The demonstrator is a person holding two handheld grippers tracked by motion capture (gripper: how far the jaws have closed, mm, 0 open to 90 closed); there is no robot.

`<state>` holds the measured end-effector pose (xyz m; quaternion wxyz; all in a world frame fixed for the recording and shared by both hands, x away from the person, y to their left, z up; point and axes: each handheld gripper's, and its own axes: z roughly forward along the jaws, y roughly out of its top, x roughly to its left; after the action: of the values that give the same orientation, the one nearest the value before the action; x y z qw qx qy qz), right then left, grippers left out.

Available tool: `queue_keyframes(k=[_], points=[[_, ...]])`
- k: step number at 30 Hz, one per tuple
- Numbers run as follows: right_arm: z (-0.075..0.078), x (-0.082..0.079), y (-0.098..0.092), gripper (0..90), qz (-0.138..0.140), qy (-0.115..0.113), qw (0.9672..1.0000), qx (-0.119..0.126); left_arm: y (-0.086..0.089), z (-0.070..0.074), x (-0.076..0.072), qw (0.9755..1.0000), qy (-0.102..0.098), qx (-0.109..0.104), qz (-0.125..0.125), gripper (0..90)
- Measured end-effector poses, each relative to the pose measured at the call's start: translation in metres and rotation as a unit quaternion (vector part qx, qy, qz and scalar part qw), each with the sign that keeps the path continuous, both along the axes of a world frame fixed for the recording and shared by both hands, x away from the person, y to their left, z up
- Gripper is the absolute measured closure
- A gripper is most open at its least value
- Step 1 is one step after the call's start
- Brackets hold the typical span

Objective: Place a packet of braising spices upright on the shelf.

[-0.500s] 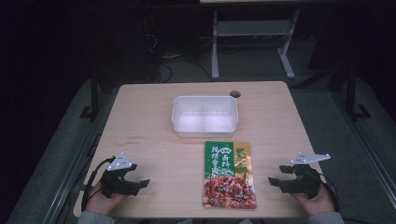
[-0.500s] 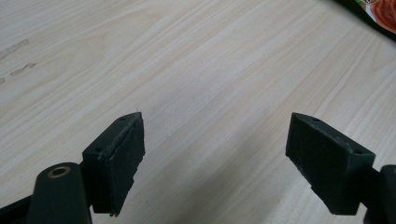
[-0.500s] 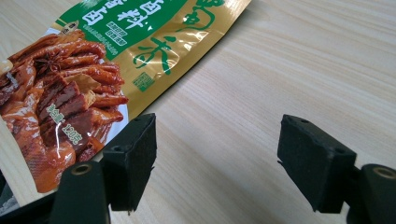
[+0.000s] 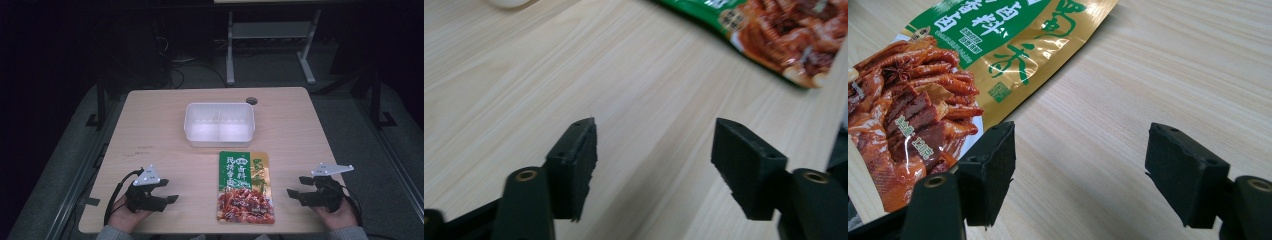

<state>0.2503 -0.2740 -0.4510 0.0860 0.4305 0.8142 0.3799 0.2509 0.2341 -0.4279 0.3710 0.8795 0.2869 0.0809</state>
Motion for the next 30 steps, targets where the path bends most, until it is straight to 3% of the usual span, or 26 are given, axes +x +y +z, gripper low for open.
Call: queue_keyframes(k=[4,12,19,30], points=[[-0.001,0.001,0.0,27.5,-0.001,0.002,1.0,0.001,-0.01,0.003,-0.001,0.9998,-0.002,-0.004,-0.017,44.9],[0.0,0.001,0.0,27.5,-0.001,-0.001,1.0,0.003,-0.037,0.005,0.0,0.998,0.007,0.008,-0.063,61.1],[0.001,0.001,-0.001,27.3,0.0,-0.003,1.0,0.002,-0.07,0.008,0.004,0.9945,0.011,0.012,-0.103,70.4],[0.005,0.012,0.004,26.6,0.014,0.0,0.9999,0.001,-0.112,-0.005,0.0,0.9882,0.024,0.036,-0.147,80.6]])
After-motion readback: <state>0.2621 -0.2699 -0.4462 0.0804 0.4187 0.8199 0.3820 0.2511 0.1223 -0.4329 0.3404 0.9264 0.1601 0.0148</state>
